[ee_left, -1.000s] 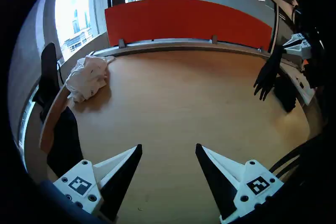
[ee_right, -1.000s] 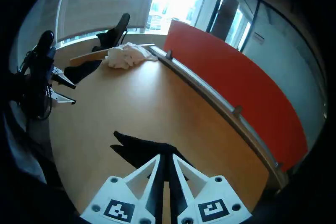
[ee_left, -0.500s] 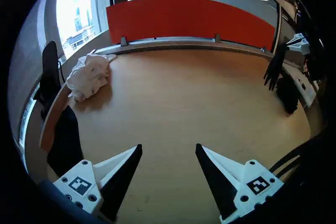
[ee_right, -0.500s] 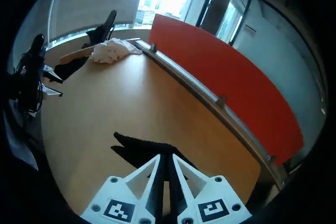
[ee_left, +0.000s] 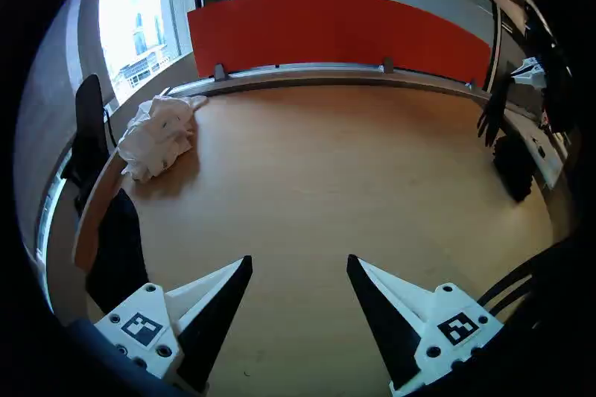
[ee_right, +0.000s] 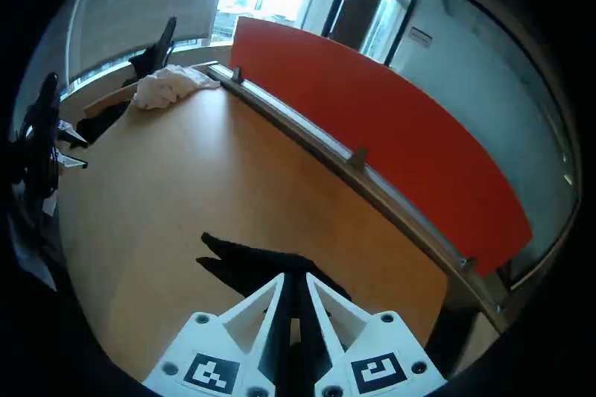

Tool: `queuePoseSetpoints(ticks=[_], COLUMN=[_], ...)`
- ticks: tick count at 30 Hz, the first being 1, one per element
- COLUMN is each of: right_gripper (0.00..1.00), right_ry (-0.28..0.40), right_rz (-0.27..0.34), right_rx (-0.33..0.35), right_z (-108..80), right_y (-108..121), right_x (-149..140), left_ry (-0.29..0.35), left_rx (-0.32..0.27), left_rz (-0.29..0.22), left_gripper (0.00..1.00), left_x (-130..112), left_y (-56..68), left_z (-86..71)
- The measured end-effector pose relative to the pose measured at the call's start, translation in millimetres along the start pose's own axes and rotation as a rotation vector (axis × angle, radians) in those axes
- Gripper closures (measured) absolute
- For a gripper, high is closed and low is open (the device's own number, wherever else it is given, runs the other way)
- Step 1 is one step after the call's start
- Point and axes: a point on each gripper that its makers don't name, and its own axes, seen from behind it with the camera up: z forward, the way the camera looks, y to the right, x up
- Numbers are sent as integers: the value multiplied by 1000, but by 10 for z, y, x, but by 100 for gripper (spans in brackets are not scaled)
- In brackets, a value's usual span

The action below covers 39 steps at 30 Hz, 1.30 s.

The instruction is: Fold towel

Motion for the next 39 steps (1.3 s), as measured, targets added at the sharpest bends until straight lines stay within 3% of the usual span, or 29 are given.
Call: queuePoseSetpoints(ticks=[22, 39], right_gripper=[95, 95], right_ry=[-74, -102], right_rz=[56, 80], right_rx=[-75, -100], right_z=[-11, -37], right_y=[797, 1038], right_x=[-452, -636], left_ry=[-16, -21], left_rx=[20, 20], left_rz=[9, 23], left_gripper=[6, 6], left_x=[16, 39], left_y=[65, 127], left_z=[21, 36])
